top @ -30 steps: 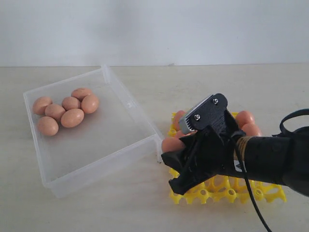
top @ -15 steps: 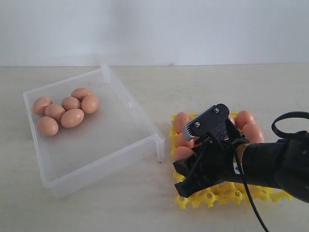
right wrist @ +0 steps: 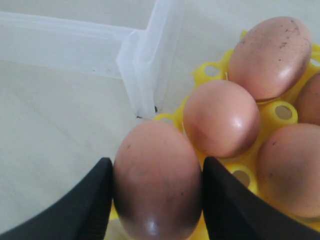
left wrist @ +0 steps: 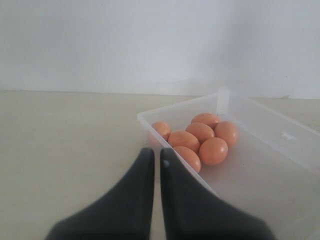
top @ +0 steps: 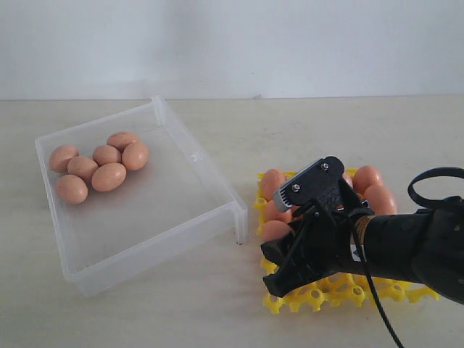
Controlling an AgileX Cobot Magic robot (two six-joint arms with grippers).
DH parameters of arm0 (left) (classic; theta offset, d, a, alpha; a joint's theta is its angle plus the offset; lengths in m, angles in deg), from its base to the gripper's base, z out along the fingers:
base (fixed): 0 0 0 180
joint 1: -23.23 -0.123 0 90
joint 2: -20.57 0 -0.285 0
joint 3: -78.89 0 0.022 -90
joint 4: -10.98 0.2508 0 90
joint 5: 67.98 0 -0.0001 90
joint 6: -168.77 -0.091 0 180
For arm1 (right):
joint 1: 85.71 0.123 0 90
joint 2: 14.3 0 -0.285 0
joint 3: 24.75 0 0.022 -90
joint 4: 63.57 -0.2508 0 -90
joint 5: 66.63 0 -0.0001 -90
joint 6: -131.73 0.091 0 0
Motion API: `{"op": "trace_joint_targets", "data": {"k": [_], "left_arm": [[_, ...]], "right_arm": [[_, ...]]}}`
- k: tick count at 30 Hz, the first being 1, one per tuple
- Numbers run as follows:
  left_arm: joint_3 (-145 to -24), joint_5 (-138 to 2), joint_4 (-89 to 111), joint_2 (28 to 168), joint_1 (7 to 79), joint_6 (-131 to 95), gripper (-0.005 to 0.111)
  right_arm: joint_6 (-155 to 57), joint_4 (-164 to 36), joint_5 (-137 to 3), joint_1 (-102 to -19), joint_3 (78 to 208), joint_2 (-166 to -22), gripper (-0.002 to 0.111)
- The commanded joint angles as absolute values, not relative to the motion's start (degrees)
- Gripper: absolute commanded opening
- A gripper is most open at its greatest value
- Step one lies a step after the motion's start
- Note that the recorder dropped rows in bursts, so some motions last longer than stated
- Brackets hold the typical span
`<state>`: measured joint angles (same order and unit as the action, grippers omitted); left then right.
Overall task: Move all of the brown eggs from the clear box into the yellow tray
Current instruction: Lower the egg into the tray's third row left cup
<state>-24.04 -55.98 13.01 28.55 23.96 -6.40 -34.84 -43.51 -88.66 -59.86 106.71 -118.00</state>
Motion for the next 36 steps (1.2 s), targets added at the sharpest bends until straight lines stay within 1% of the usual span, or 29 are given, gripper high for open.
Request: {"op": "trace_joint_targets", "data": {"k": [1, 5, 6, 8, 15, 29, 31, 32, 34, 35, 36], "left_arm": [[-23.9, -56.1, 13.1, 28.4, 23.9, -6.3, 0.004], [-23.9, -56.0, 13.1, 28.4, 23.9, -6.3, 0.004], [-23.9, -56.0, 13.1, 28.4, 23.9, -6.3, 0.004], [-23.9, -56.0, 13.1, 28.4, 23.9, -6.3, 0.004], [-23.9, -56.0, 13.1, 28.4, 23.9, -6.3, 0.004], [-23.9, -56.2, 13.1, 28.4, 23.9, -6.3, 0.004], [-23.9, -56.2, 13.1, 28.4, 23.9, -6.3, 0.004], [-23.9, -56.2, 13.1, 28.4, 23.9, -6.3, 0.004], [-23.9, -56.2, 13.1, 28.4, 23.9, -6.3, 0.004], [-23.9, -56.2, 13.1, 28.4, 23.9, -6.3, 0.004], [-23.9, -56.2, 13.1, 28.4, 23.9, -6.3, 0.004]], "right_arm": [[-35.6, -41.9, -87.7, -60.1, 106.7, -118.1, 0.013], [-35.6, -41.8, -87.4, -60.0, 106.7, -118.1, 0.044], [-35.6, -41.8, -87.4, -60.0, 106.7, -118.1, 0.049], [-35.6, -41.9, -87.0, -60.0, 106.7, -118.1, 0.056], [-35.6, -41.9, -86.7, -60.0, 106.7, -116.4, 0.057], [-35.6, -42.1, -84.2, -60.0, 106.7, -104.1, 0.057], [-34.5, -42.5, -83.0, -60.0, 106.7, -102.4, 0.054], [-33.1, -42.5, -81.1, -60.0, 106.7, -101.7, 0.049], [-30.7, -42.5, -76.0, -60.0, 106.7, -100.6, 0.032], [-29.6, -42.5, -72.7, -60.0, 106.7, -100.4, 0.018], [-29.0, -42.5, -70.9, -60.0, 106.7, -100.4, 0.009]]}}
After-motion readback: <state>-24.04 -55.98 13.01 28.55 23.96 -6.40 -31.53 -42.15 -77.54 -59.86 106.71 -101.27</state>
